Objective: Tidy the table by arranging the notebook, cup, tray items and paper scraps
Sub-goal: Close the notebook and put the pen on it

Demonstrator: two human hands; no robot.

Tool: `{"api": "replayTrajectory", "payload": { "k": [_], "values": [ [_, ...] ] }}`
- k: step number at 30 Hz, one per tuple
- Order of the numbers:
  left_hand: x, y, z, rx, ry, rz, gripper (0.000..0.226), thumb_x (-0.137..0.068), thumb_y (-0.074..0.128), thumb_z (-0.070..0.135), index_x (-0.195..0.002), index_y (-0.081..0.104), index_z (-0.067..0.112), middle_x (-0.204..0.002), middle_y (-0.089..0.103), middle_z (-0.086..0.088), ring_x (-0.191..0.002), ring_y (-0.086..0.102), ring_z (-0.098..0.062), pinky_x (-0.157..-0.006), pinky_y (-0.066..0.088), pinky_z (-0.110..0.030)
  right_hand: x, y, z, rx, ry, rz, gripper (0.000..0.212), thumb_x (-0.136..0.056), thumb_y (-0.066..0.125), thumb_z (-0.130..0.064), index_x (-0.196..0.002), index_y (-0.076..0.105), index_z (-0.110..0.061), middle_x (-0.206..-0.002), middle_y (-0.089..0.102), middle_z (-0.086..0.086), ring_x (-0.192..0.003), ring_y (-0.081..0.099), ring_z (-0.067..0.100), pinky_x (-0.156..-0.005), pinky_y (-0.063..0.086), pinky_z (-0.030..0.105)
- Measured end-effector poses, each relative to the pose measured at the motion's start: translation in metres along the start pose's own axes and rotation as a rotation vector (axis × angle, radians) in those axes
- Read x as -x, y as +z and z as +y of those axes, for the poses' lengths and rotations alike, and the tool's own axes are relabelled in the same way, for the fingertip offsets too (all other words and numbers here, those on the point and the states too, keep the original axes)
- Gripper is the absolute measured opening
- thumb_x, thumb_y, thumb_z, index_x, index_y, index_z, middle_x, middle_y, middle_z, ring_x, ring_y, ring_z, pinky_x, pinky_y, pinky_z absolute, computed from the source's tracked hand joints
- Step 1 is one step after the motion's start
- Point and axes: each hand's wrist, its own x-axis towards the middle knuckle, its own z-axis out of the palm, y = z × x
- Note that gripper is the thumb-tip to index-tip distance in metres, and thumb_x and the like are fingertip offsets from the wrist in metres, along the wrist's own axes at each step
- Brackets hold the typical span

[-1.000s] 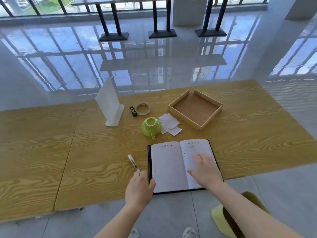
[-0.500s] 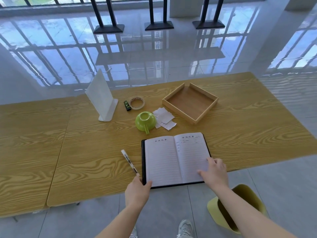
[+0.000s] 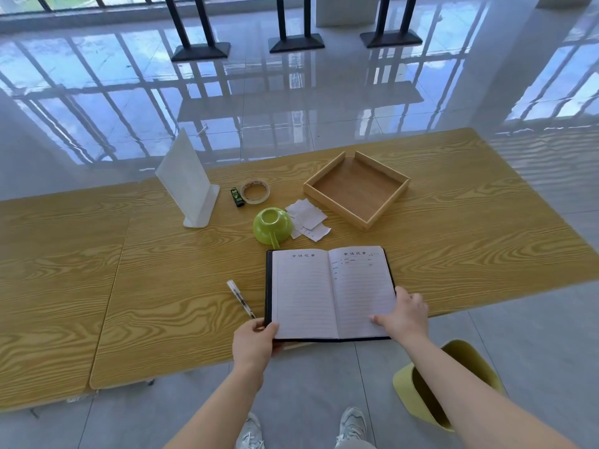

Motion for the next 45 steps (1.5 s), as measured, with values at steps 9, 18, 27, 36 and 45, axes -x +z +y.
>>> {"api": "replayTrajectory", "payload": {
  "k": [9, 18, 27, 36, 45],
  "values": [
    [-0.003, -0.002, 0.025, 0.127, -0.032, -0.181, 0.010, -0.091, 0.066, 0.012, -0.097, 0.074, 0.009, -0.090, 0.077, -0.009, -0.085, 0.074, -0.029, -0.075, 0.061, -0.051, 0.000, -0.001, -0.001, -0.037, 0.041, -0.013, 0.061, -0.063, 0.087, -0.043, -0.108, 0.056, -0.015, -0.117, 0.049, 0.013, -0.109, 0.044, 0.030, -0.092, 0.041, 0.038],
    [0.017, 0.010, 0.051, 0.039, 0.255, -0.189, 0.017, -0.088, 0.067, 0.005, -0.093, 0.068, 0.021, -0.081, 0.077, 0.006, -0.076, 0.074, -0.011, -0.054, 0.057, -0.022, 0.003, -0.006, -0.001, -0.286, 0.108, -0.047, 0.077, -0.068, 0.085, -0.014, -0.137, 0.051, -0.009, -0.120, 0.065, 0.013, -0.111, 0.059, 0.029, -0.093, 0.052, 0.044],
    [0.049, 0.046, 0.056, -0.269, 0.531, -0.195, 0.024, -0.082, 0.073, 0.017, -0.104, 0.073, 0.025, -0.074, 0.072, 0.011, -0.071, 0.069, -0.007, -0.060, 0.061, -0.029, 0.001, -0.003, -0.008, -0.571, 0.203, -0.107, 0.029, -0.089, 0.060, -0.019, -0.115, 0.069, -0.011, -0.117, 0.069, 0.005, -0.105, 0.062, 0.026, -0.092, 0.053, 0.048],
    [0.069, 0.119, 0.052, -0.806, 0.768, -0.128, 0.041, -0.081, 0.058, 0.032, -0.121, 0.053, 0.026, -0.109, 0.058, 0.004, -0.094, 0.060, -0.022, -0.075, 0.048, -0.032, -0.001, -0.002, -0.007, -0.690, 0.082, -0.094, 0.025, -0.095, 0.055, -0.026, -0.079, 0.072, -0.020, -0.085, 0.072, 0.000, -0.085, 0.063, 0.022, -0.079, 0.052, 0.045],
    [0.061, 0.150, 0.027, -1.080, 0.758, -0.261, 0.048, -0.086, 0.045, 0.059, -0.120, 0.055, 0.028, -0.116, 0.050, 0.004, -0.112, 0.045, -0.020, -0.089, 0.043, -0.038, -0.004, -0.015, -0.008, -0.846, -0.035, -0.233, 0.030, -0.092, 0.062, -0.031, -0.065, 0.063, -0.018, -0.064, 0.066, -0.007, -0.063, 0.061, 0.015, -0.055, 0.048, 0.026]
  ]
}}
